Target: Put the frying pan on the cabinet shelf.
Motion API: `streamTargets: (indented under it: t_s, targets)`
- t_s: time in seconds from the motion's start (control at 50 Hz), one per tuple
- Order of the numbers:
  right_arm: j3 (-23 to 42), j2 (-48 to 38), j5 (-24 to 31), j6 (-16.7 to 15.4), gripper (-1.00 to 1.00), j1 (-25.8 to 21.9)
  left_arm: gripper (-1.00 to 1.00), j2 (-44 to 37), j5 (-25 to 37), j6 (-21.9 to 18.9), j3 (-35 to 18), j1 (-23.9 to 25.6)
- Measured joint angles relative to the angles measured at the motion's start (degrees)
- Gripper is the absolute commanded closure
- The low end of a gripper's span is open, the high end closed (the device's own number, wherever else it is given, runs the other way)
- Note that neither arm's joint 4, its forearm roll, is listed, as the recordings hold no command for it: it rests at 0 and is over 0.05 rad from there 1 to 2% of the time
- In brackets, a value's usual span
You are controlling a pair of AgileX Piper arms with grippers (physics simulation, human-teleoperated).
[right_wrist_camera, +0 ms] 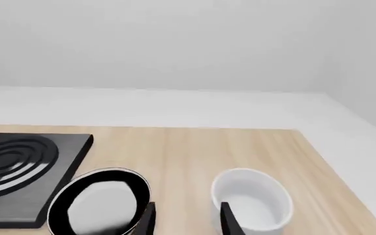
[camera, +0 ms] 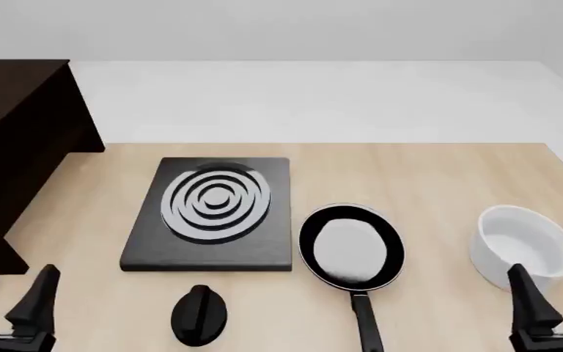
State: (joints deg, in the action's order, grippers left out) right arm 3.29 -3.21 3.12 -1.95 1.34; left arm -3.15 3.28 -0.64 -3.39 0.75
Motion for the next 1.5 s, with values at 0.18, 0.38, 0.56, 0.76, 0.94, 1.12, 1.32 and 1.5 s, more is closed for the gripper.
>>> streamTargets:
  t_s: [0.18, 0.38, 0.56, 0.76, 0.94, 1.12, 1.32, 1.5]
  targets:
    - [0.26, 1.73, -0.30, 0.72, -1.00, -0.43, -1.00, 1.77, -0.29, -0.15, 0.18, 0.16]
    - [4.23, 1.18, 2.64, 1.77, -1.00, -0.30, -1.00, 2.60, 1.73, -1.68, -1.22, 1.27]
    - [9.64, -1.44, 7.54, 2.92, -1.00, -2.29, -1.00, 2.68, 5.01, -1.20, -3.57, 0.46]
    - [16.17, -5.16, 14.21, 2.89, -1.00, -5.07, -1.00, 2.88, 10.31, -0.65, -7.99, 1.87]
    - [22.12, -8.19, 19.94, 2.88, -1.00, -7.44, -1.00, 1.39, 14.31, 2.61, -11.98, 2.90]
    - [26.22, -13.14, 24.35, 5.52, -1.00, -11.10, -1.00, -2.61, 15.61, 6.47, -15.90, 3.26]
    - [31.92, -20.40, 30.15, 4.76, -1.00, -15.17, -1.00, -7.66, 14.95, 10.08, -18.25, 4.14]
    - [38.68, -28.13, 37.16, 6.50, -1.00, -20.97, -1.00, -10.73, 12.89, 10.41, -18.62, 3.83]
